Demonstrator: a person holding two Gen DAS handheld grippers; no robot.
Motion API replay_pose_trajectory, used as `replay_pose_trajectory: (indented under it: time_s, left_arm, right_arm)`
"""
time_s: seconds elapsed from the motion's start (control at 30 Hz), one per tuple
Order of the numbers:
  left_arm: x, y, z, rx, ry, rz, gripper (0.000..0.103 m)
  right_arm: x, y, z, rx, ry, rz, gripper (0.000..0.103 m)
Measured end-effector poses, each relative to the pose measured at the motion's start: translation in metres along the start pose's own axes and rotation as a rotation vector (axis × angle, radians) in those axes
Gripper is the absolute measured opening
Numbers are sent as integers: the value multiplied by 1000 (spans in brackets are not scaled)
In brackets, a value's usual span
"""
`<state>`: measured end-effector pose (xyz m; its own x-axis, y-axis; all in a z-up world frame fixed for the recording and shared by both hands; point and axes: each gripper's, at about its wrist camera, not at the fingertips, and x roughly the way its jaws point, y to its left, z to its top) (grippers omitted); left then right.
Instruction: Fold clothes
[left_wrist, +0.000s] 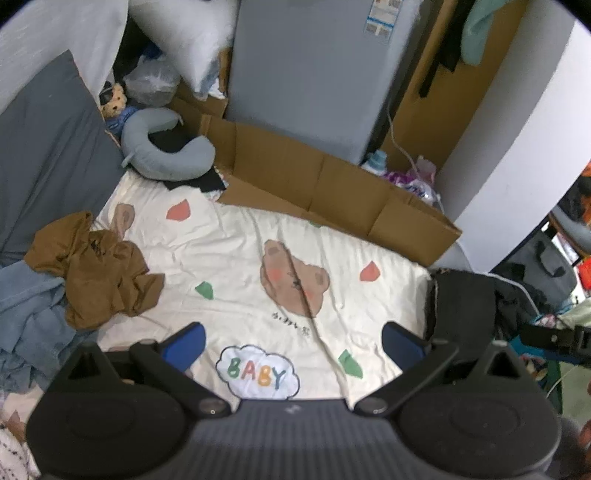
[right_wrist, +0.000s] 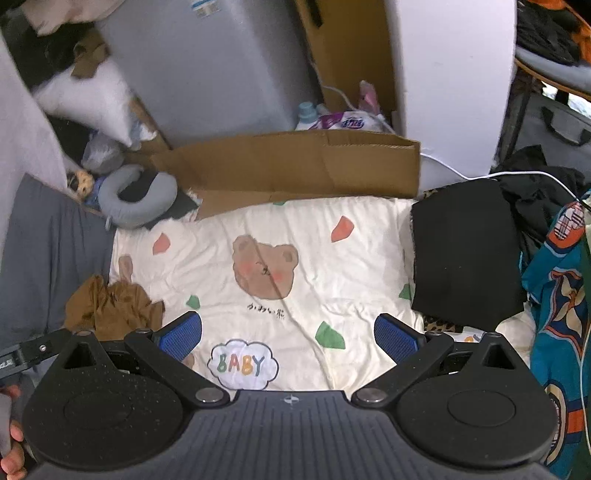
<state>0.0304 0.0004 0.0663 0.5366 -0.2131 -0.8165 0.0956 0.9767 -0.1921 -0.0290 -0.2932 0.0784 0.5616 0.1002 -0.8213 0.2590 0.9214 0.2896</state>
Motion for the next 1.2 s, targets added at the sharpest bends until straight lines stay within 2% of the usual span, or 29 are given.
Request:
replay_pose_trajectory:
  time_s: [0.13,0.27,0.77,1.2]
  left_arm:
    - [1,1,-11,-8,-5,35,102]
    - [3,2,-20,-15,14,5,102]
    - [16,-12,-47,17,67,41,102]
    - [11,-17,-49,44,92,31,102]
  right_arm:
    - [0,16,-8,-55,11,-3,102]
    - [-3,25,-13,-101,9,-22,102]
    - [-9,21,-31,-145,69,-48,102]
    - [-7,17,-40,-148,87,30,102]
